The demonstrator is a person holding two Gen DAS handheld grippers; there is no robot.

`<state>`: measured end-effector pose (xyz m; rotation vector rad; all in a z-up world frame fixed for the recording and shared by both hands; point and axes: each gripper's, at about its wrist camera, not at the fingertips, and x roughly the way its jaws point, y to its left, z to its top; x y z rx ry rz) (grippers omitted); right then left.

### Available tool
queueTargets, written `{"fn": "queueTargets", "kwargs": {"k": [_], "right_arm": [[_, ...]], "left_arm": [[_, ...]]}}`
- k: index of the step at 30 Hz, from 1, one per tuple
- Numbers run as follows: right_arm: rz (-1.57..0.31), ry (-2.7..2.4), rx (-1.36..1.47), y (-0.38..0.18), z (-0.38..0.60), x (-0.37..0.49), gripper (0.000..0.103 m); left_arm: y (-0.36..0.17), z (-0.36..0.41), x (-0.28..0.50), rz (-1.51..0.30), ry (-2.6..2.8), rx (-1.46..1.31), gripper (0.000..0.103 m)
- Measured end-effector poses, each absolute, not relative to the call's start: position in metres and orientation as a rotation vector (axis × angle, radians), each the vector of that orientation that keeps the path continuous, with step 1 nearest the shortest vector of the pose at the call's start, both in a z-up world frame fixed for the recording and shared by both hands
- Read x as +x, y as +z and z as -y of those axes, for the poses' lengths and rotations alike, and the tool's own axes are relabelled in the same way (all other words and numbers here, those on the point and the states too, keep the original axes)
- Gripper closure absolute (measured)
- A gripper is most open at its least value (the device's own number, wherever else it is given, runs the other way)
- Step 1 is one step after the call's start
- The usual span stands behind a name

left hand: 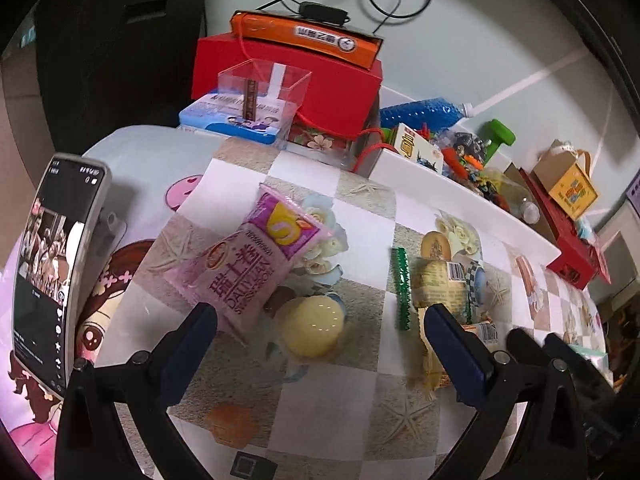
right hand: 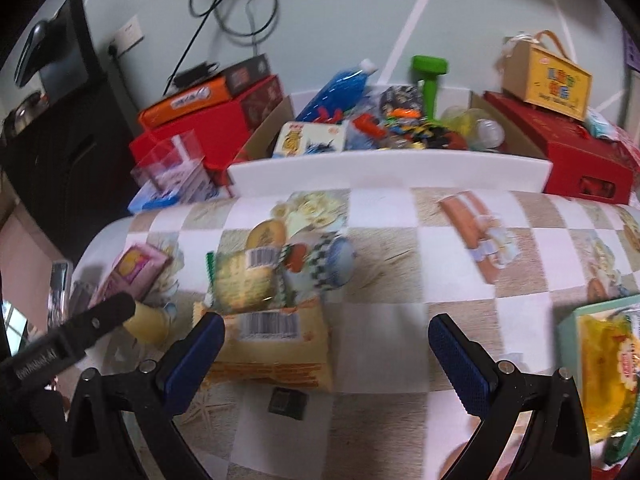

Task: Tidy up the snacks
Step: 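Grasp the yellow round bun with the left tool while the right tool grasps the barcoded bread bag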

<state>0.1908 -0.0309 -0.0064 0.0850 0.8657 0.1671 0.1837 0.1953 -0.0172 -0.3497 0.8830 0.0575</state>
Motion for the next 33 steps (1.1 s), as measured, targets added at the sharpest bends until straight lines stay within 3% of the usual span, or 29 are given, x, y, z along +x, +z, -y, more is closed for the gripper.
{"fn": "queueTargets", "kwargs": {"k": [24,27,31,33], "right_arm": [[-0.931,0.213,0.133,-0.040,0.027,0.202,0.000],[-0.931,0.188,0.147,-0.040,0.040,0.204,0.000],[-0.935,0.175,0.173,-0.041,0.052,0.207,0.000],[-0.936,0.169,0.180,-0.041,0.056,0.207,0.001]], "left_arm": [[-0.018,-0.192,0.186,-0.862,0.004,-0.371,0.002],[-0.019,-0.190,0.187,-0.864,-0.007,-0.374,0.014],[-0.021,-0.185,0.189,-0.874,-0.016,-0.356,0.015],[-0.023,-0.183,0.190,-0.879,-0.023,-0.346,0.022]]}}
